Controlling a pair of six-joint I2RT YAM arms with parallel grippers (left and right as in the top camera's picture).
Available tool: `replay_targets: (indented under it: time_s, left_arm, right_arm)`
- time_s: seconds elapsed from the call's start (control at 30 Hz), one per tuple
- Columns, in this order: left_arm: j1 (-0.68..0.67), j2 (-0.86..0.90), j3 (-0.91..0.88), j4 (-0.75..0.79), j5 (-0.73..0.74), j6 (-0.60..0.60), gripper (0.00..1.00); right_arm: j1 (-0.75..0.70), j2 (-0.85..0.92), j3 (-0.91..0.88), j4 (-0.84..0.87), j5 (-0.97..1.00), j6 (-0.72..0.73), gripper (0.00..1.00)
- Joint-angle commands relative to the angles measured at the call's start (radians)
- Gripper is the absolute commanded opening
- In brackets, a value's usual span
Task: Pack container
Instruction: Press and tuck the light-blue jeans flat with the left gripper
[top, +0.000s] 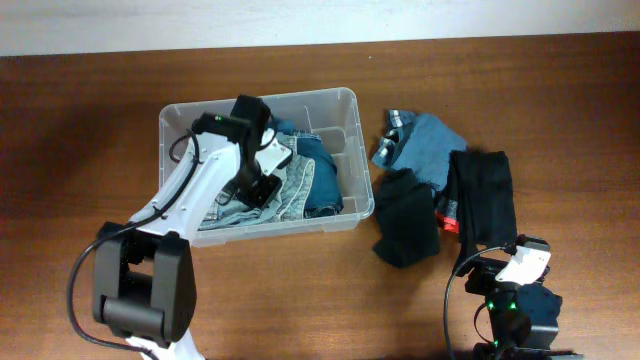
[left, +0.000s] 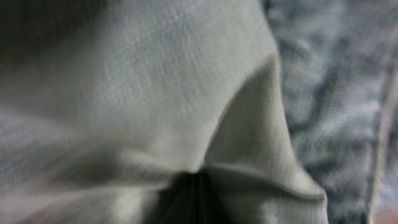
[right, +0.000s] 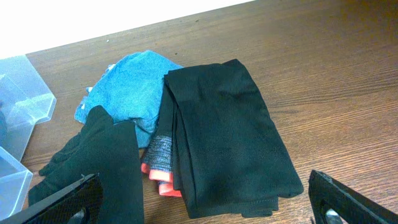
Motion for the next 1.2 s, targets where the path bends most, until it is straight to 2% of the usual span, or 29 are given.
replay_targets:
  time_s: [0.0,0.1,0.2,0.37,0.47,0.57,0.7,0.8,0.93,0.97,1.17]
  left_arm:
    - [-0.001,0.010,-0.140,0.051,-0.005,-0.039,0.01]
    - [0.003,-0.002,-0.084,0.042,-0.032,-0.166,0.00]
    - [0.015,-0.039,0.087,-0.046,-0.045,-0.235,0.01]
    - [0.009,-0.102,0.436,-0.228,-0.068,-0.215,0.13]
    - [-0.003,-0.105,0.520,-0.351,-0.064,-0.195,0.14]
    - [-0.012,-0.096,0.440,-0.443,0.065,-0.152,0.14]
    - [-0.027,-0.094,0.276,-0.429,0.165,-0.104,0.15]
    - [-0.032,-0.094,0.094,-0.354,0.161,-0.083,0.17]
    - [-0.017,-0.094,-0.079,-0.164,0.154,-0.089,0.17]
    - [-0.011,-0.094,-0.112,-0.110,0.132,-0.122,0.16]
    - [0.011,-0.095,-0.146,0.039,0.001,-0.210,0.16]
  right_arm:
    - [-0.006,-0.007,-0.006,-0.002,-0.005,0.008,0.98]
    - [-0.006,-0.007,-0.006,-0.002,-0.005,0.008,0.98]
    - [-0.006,-0.007,-0.006,-0.002,-0.005,0.008,0.98]
    - [-0.006,-0.007,-0.006,-0.002,-0.005,0.008,0.98]
    - [-0.006,-0.007,-0.006,-0.002,-0.005,0.008,0.98]
    - [-0.006,-0.007,-0.006,-0.002,-0.005,0.008,0.99]
    - [-0.006,-0.007,-0.006,-0.002,-0.005,0.008,0.98]
    - [-0.006,-0.007,-0.006,-0.002,-0.005,0.008,0.98]
    - [-0.006,-0.007,-0.006,-0.002,-0.005,0.008,0.98]
    - [-0.006,-0.007,-0.006,-0.002,-0.005,0.008,0.98]
    - [-0.006,-0.007,-0.006,-0.002,-0.005,0.008,0.98]
